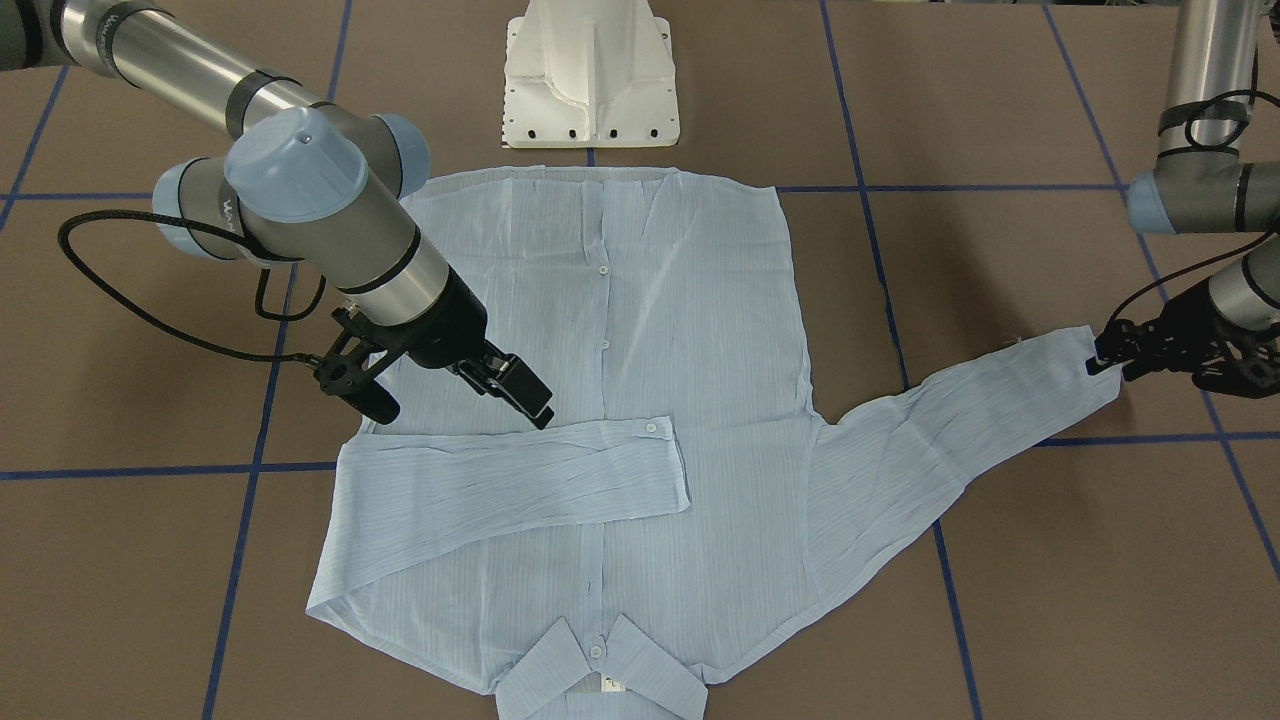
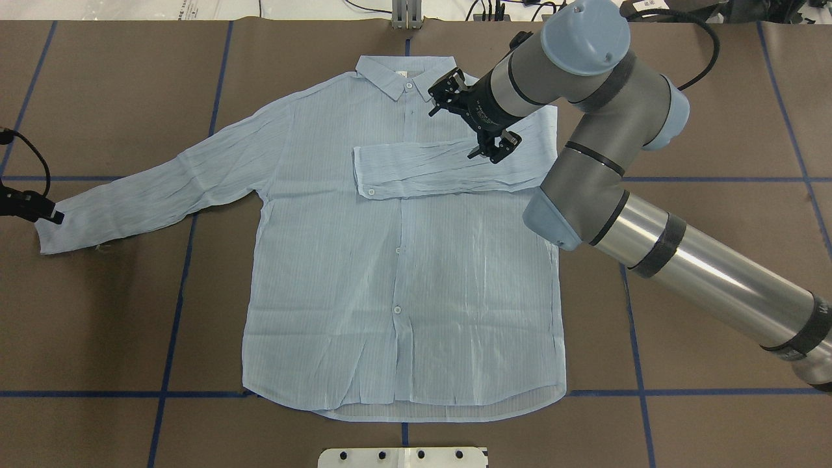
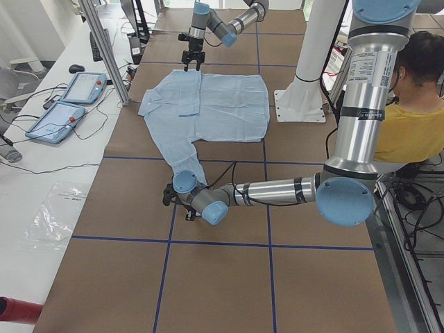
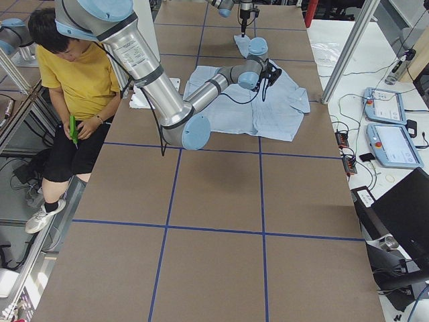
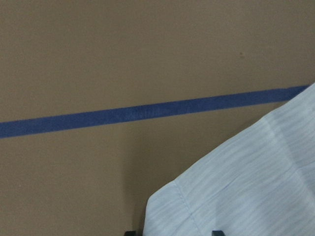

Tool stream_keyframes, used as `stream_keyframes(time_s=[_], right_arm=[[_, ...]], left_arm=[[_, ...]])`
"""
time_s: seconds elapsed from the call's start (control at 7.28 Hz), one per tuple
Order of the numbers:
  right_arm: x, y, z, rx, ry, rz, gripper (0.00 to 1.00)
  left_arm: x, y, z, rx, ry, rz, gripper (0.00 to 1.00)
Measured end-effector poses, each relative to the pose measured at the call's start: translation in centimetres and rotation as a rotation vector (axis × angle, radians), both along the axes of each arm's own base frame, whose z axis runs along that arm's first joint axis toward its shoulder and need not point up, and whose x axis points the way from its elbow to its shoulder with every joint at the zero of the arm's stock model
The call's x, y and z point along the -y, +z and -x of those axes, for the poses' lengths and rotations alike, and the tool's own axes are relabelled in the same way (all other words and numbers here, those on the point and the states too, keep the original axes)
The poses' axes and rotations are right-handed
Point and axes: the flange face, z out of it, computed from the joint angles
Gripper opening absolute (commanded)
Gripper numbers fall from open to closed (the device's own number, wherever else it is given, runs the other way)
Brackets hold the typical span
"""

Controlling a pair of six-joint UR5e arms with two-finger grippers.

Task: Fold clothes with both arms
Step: 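Release the sleeve with the right gripper while the left gripper reaches the other cuff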

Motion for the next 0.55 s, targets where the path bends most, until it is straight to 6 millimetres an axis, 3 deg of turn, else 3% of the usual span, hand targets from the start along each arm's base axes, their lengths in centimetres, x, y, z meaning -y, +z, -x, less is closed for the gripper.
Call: stream_keyframes(time_s=[0.14,0.27,0.55], right_arm=[[-0.01,-0.03,-0.01,0.0,0.0,0.0,0.99],[-0.02,-0.02,-0.01,0.0,0.001,0.002,0.99],[-0.01,0.08,0.0,-0.001,0.001,0.004,0.99]], left_arm=[[-0.12,0.16,0.05,0.001,0.001,0.002,0.12],[-0.22,0.31,0.1,0.003,0.001,0.004,0.0],[-0.16,-0.09,0.08,0.0,-0.006,0.012,0.0]])
